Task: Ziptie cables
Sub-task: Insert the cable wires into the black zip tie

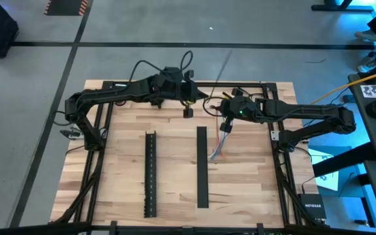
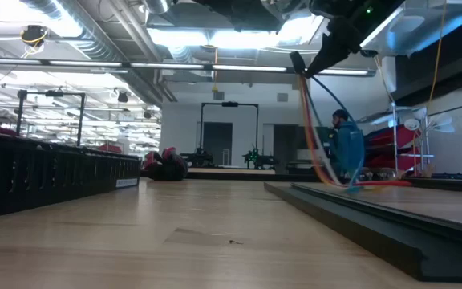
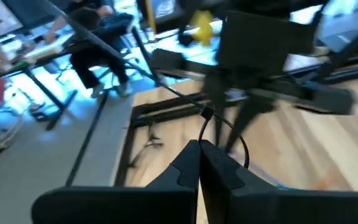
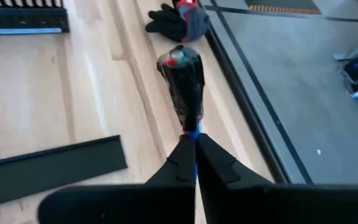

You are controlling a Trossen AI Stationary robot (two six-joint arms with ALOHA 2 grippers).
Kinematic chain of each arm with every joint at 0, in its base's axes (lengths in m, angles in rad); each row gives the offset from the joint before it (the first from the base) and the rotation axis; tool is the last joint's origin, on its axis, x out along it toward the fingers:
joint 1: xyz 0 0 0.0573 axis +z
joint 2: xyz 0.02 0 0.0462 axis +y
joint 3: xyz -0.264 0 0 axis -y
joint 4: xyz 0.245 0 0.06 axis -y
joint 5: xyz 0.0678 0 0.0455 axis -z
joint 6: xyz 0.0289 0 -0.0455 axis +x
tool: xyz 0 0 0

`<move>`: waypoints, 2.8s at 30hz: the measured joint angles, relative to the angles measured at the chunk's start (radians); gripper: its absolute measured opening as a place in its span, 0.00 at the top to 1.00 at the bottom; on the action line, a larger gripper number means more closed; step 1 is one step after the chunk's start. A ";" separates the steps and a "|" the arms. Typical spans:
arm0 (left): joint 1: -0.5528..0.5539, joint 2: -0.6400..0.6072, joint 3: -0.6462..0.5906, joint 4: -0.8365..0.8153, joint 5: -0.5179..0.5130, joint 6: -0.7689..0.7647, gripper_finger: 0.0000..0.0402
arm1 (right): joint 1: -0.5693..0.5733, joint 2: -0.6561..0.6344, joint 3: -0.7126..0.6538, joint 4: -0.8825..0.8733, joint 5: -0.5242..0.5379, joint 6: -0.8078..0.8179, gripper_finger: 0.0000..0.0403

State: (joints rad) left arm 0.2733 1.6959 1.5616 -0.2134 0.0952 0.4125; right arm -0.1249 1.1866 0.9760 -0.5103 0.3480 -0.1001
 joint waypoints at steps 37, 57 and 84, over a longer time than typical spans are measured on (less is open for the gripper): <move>-0.002 0.043 -0.002 0.040 -0.069 0.006 1.00 | 0.002 0.005 -0.003 0.179 -0.025 -0.039 1.00; 0.024 0.058 -0.002 0.064 0.028 -0.051 1.00 | 0.001 0.004 -0.001 0.222 0.080 -0.191 1.00; 0.002 0.241 -0.003 0.039 0.048 -0.059 1.00 | 0.000 0.043 -0.003 0.058 -0.018 0.150 0.98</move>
State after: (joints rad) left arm 0.2751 1.9370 1.5589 -0.1743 0.1437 0.3536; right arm -0.1246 1.2295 0.9726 -0.4520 0.3305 0.0501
